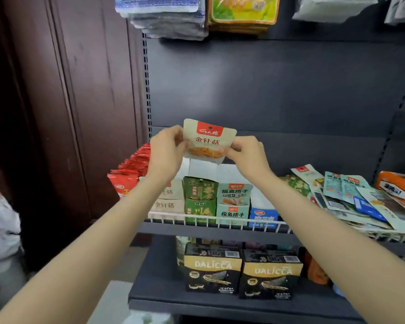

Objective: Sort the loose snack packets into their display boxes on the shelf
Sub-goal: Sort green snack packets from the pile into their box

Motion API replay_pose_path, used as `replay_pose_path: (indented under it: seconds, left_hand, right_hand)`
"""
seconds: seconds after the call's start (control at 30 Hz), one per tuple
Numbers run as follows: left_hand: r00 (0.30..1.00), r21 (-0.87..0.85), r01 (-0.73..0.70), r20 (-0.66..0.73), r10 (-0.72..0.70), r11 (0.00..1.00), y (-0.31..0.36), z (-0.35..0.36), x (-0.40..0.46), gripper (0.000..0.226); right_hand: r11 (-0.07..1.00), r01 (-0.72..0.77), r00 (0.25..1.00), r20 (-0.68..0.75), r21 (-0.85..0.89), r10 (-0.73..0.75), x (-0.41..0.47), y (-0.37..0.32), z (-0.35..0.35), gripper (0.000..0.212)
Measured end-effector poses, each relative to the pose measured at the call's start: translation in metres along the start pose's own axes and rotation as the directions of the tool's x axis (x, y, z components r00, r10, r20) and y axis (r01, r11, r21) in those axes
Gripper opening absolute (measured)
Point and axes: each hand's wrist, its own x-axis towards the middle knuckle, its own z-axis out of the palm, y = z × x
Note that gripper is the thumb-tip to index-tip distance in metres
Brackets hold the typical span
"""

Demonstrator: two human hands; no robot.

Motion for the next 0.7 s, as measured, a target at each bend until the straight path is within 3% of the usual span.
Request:
replay_pose_path:
  seconds: [0.13, 0.27, 0.4, 0.57, 0.7]
  left_hand:
    - [0.998, 0.052, 0.053, -0.026, -0.052, 0.997, -0.038, -0.031, 0.004, 0.006]
    - [0.993, 0.080, 0.118, -0.023, -0.116, 0.990, -0.067, -0.042, 0.008, 0.012]
    - [0.979, 0.127, 0.164, 0.103, -0.177, 0.978, -0.085, -0.038, 0.011, 0.013]
    - [0.998, 0.087, 0.039, 0.051, -0.044, 0.995, -0.085, -0.038, 0.010, 0.019]
    - [0.984, 0.201, -0.058, 0.177, 0.023, 0.978, -0.093, -0.045, 0.012, 0.025]
  right_hand:
    - [0.999, -0.001, 0.993, 0.119, -0.042, 0.006, 0.011, -0.018, 0.044, 0.018]
    - [0.999, 0.007, 0.990, 0.143, -0.045, -0.001, 0.016, -0.027, 0.073, 0.017]
    - [0.991, -0.018, 0.972, 0.230, -0.133, 0.049, 0.020, -0.021, 0.083, 0.019]
    - [0.961, -0.085, 0.911, 0.369, -0.262, 0.181, 0.026, -0.009, 0.085, 0.019]
    - [0.978, -0.042, 0.915, 0.386, -0.205, 0.120, 0.029, -0.010, 0.083, 0.017]
